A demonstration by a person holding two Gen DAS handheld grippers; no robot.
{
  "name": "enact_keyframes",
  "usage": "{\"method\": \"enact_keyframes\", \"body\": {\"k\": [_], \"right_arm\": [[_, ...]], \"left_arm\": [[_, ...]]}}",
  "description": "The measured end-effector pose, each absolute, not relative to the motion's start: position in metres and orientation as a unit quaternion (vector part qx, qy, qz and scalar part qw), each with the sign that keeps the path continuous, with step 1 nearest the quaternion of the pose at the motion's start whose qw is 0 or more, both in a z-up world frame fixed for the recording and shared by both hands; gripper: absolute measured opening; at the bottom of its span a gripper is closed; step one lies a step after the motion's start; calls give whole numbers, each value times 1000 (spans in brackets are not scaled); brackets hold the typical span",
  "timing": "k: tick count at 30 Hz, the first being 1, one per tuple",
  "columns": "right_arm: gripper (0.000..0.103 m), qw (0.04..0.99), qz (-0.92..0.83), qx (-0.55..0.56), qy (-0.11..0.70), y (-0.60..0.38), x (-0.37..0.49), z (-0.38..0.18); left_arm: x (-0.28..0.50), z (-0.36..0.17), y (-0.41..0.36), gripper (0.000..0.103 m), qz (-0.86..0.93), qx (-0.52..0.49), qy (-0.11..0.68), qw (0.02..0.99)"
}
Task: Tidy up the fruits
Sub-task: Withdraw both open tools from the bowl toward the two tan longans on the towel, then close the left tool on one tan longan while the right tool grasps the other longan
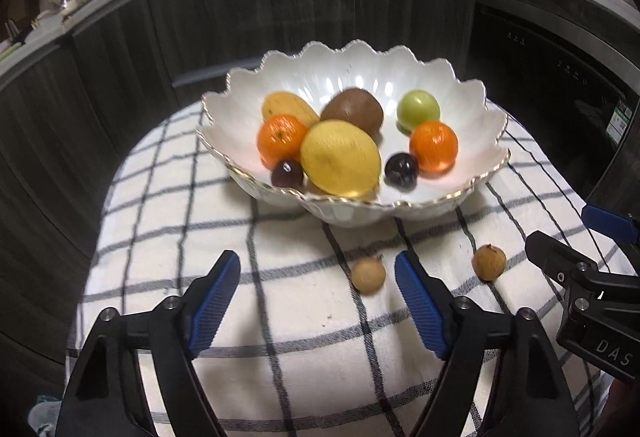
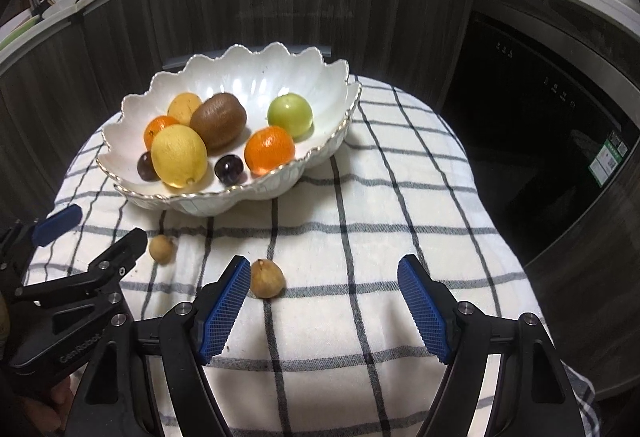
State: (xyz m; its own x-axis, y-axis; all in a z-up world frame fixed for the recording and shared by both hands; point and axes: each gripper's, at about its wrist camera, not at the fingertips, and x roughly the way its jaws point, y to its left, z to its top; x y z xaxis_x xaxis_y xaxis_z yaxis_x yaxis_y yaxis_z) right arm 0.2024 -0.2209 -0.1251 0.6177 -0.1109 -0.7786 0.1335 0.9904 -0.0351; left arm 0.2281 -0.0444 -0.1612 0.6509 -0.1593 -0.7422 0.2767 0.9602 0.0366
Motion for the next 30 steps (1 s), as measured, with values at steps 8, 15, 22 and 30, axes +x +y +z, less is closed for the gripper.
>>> {"method": "enact_keyframes", "body": {"k": [8,15,22,30], "right_arm": [[77,895,-66,22,441,-225,207,-133],[76,892,-66,28,447,-229,211,-139],[72,889,-65,36,452,-233,212,-142],[67,890,-60,36,451,-231,210,-139]], "left_arm": [[239,-178,-57,54,-144,77,424,891],[244,-188,-65,45,-153,85,434,884],[245,-193,-68,26,-165,81,439,880],[235,-186,-61,22,-157,74,434,884]]}}
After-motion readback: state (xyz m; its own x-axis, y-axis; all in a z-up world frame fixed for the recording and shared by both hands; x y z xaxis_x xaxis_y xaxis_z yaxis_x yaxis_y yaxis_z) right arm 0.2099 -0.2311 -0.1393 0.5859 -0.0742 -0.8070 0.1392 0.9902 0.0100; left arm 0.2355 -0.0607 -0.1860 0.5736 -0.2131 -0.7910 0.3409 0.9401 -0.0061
